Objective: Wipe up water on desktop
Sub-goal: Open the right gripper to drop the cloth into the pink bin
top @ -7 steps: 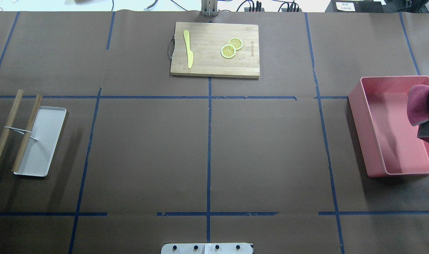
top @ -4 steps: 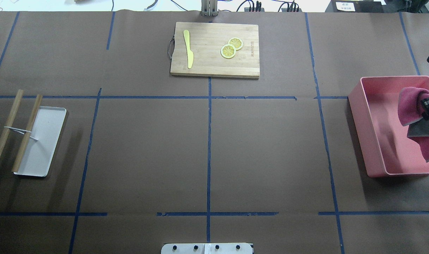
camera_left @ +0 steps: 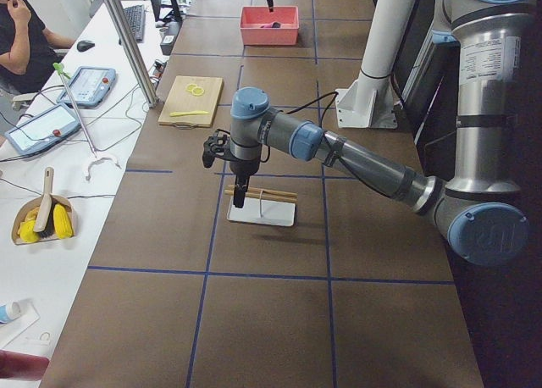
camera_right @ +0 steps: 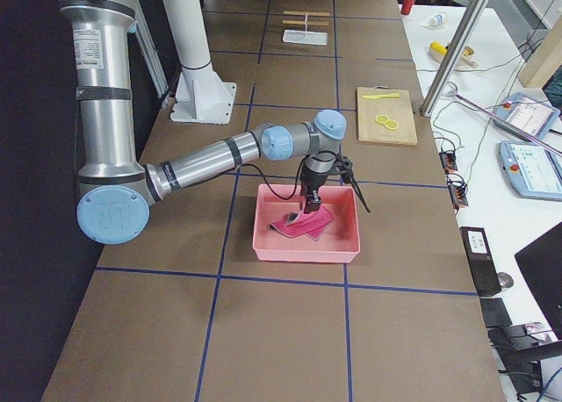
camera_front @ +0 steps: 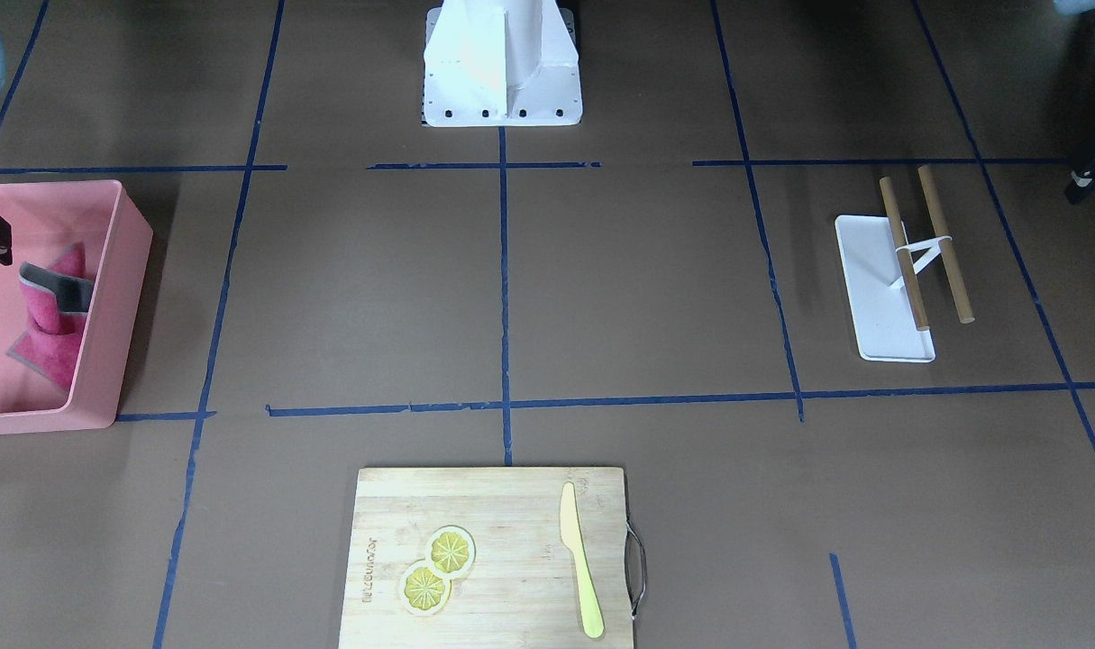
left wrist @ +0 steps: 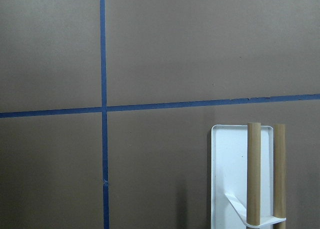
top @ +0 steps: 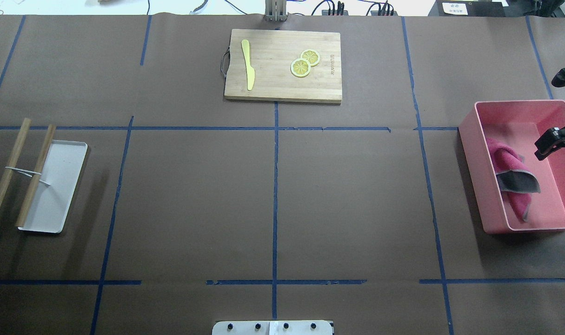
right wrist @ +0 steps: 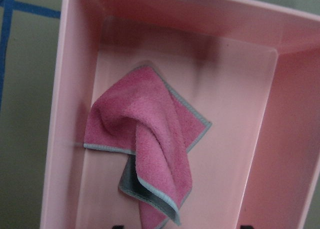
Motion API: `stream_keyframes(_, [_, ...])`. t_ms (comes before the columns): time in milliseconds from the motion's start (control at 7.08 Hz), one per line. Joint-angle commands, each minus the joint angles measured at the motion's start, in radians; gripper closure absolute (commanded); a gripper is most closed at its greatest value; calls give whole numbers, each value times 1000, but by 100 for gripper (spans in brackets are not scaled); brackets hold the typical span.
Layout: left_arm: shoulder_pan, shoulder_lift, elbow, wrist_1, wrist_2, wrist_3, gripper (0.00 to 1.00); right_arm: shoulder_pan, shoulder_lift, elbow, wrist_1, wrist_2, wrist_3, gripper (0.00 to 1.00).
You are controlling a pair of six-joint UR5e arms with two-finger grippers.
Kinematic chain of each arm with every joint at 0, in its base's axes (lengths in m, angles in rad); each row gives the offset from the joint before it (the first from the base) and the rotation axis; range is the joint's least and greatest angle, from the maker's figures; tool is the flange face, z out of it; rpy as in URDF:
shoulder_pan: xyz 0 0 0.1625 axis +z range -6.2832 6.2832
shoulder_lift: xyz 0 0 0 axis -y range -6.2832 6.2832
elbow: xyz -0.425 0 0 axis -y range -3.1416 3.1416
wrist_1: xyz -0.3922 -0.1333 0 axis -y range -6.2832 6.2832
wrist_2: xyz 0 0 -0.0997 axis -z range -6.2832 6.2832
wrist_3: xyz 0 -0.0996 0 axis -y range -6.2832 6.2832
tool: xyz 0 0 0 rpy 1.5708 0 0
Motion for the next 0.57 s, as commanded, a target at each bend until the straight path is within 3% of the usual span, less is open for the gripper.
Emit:
stream_keyframes(0, [-24,5,9,1,-48,13,0,149,-12,53,0,33,-10,0])
stream_keyframes(424, [-133,38,127,4,-166,333,0,292,-99,49,-3,73,-145,0])
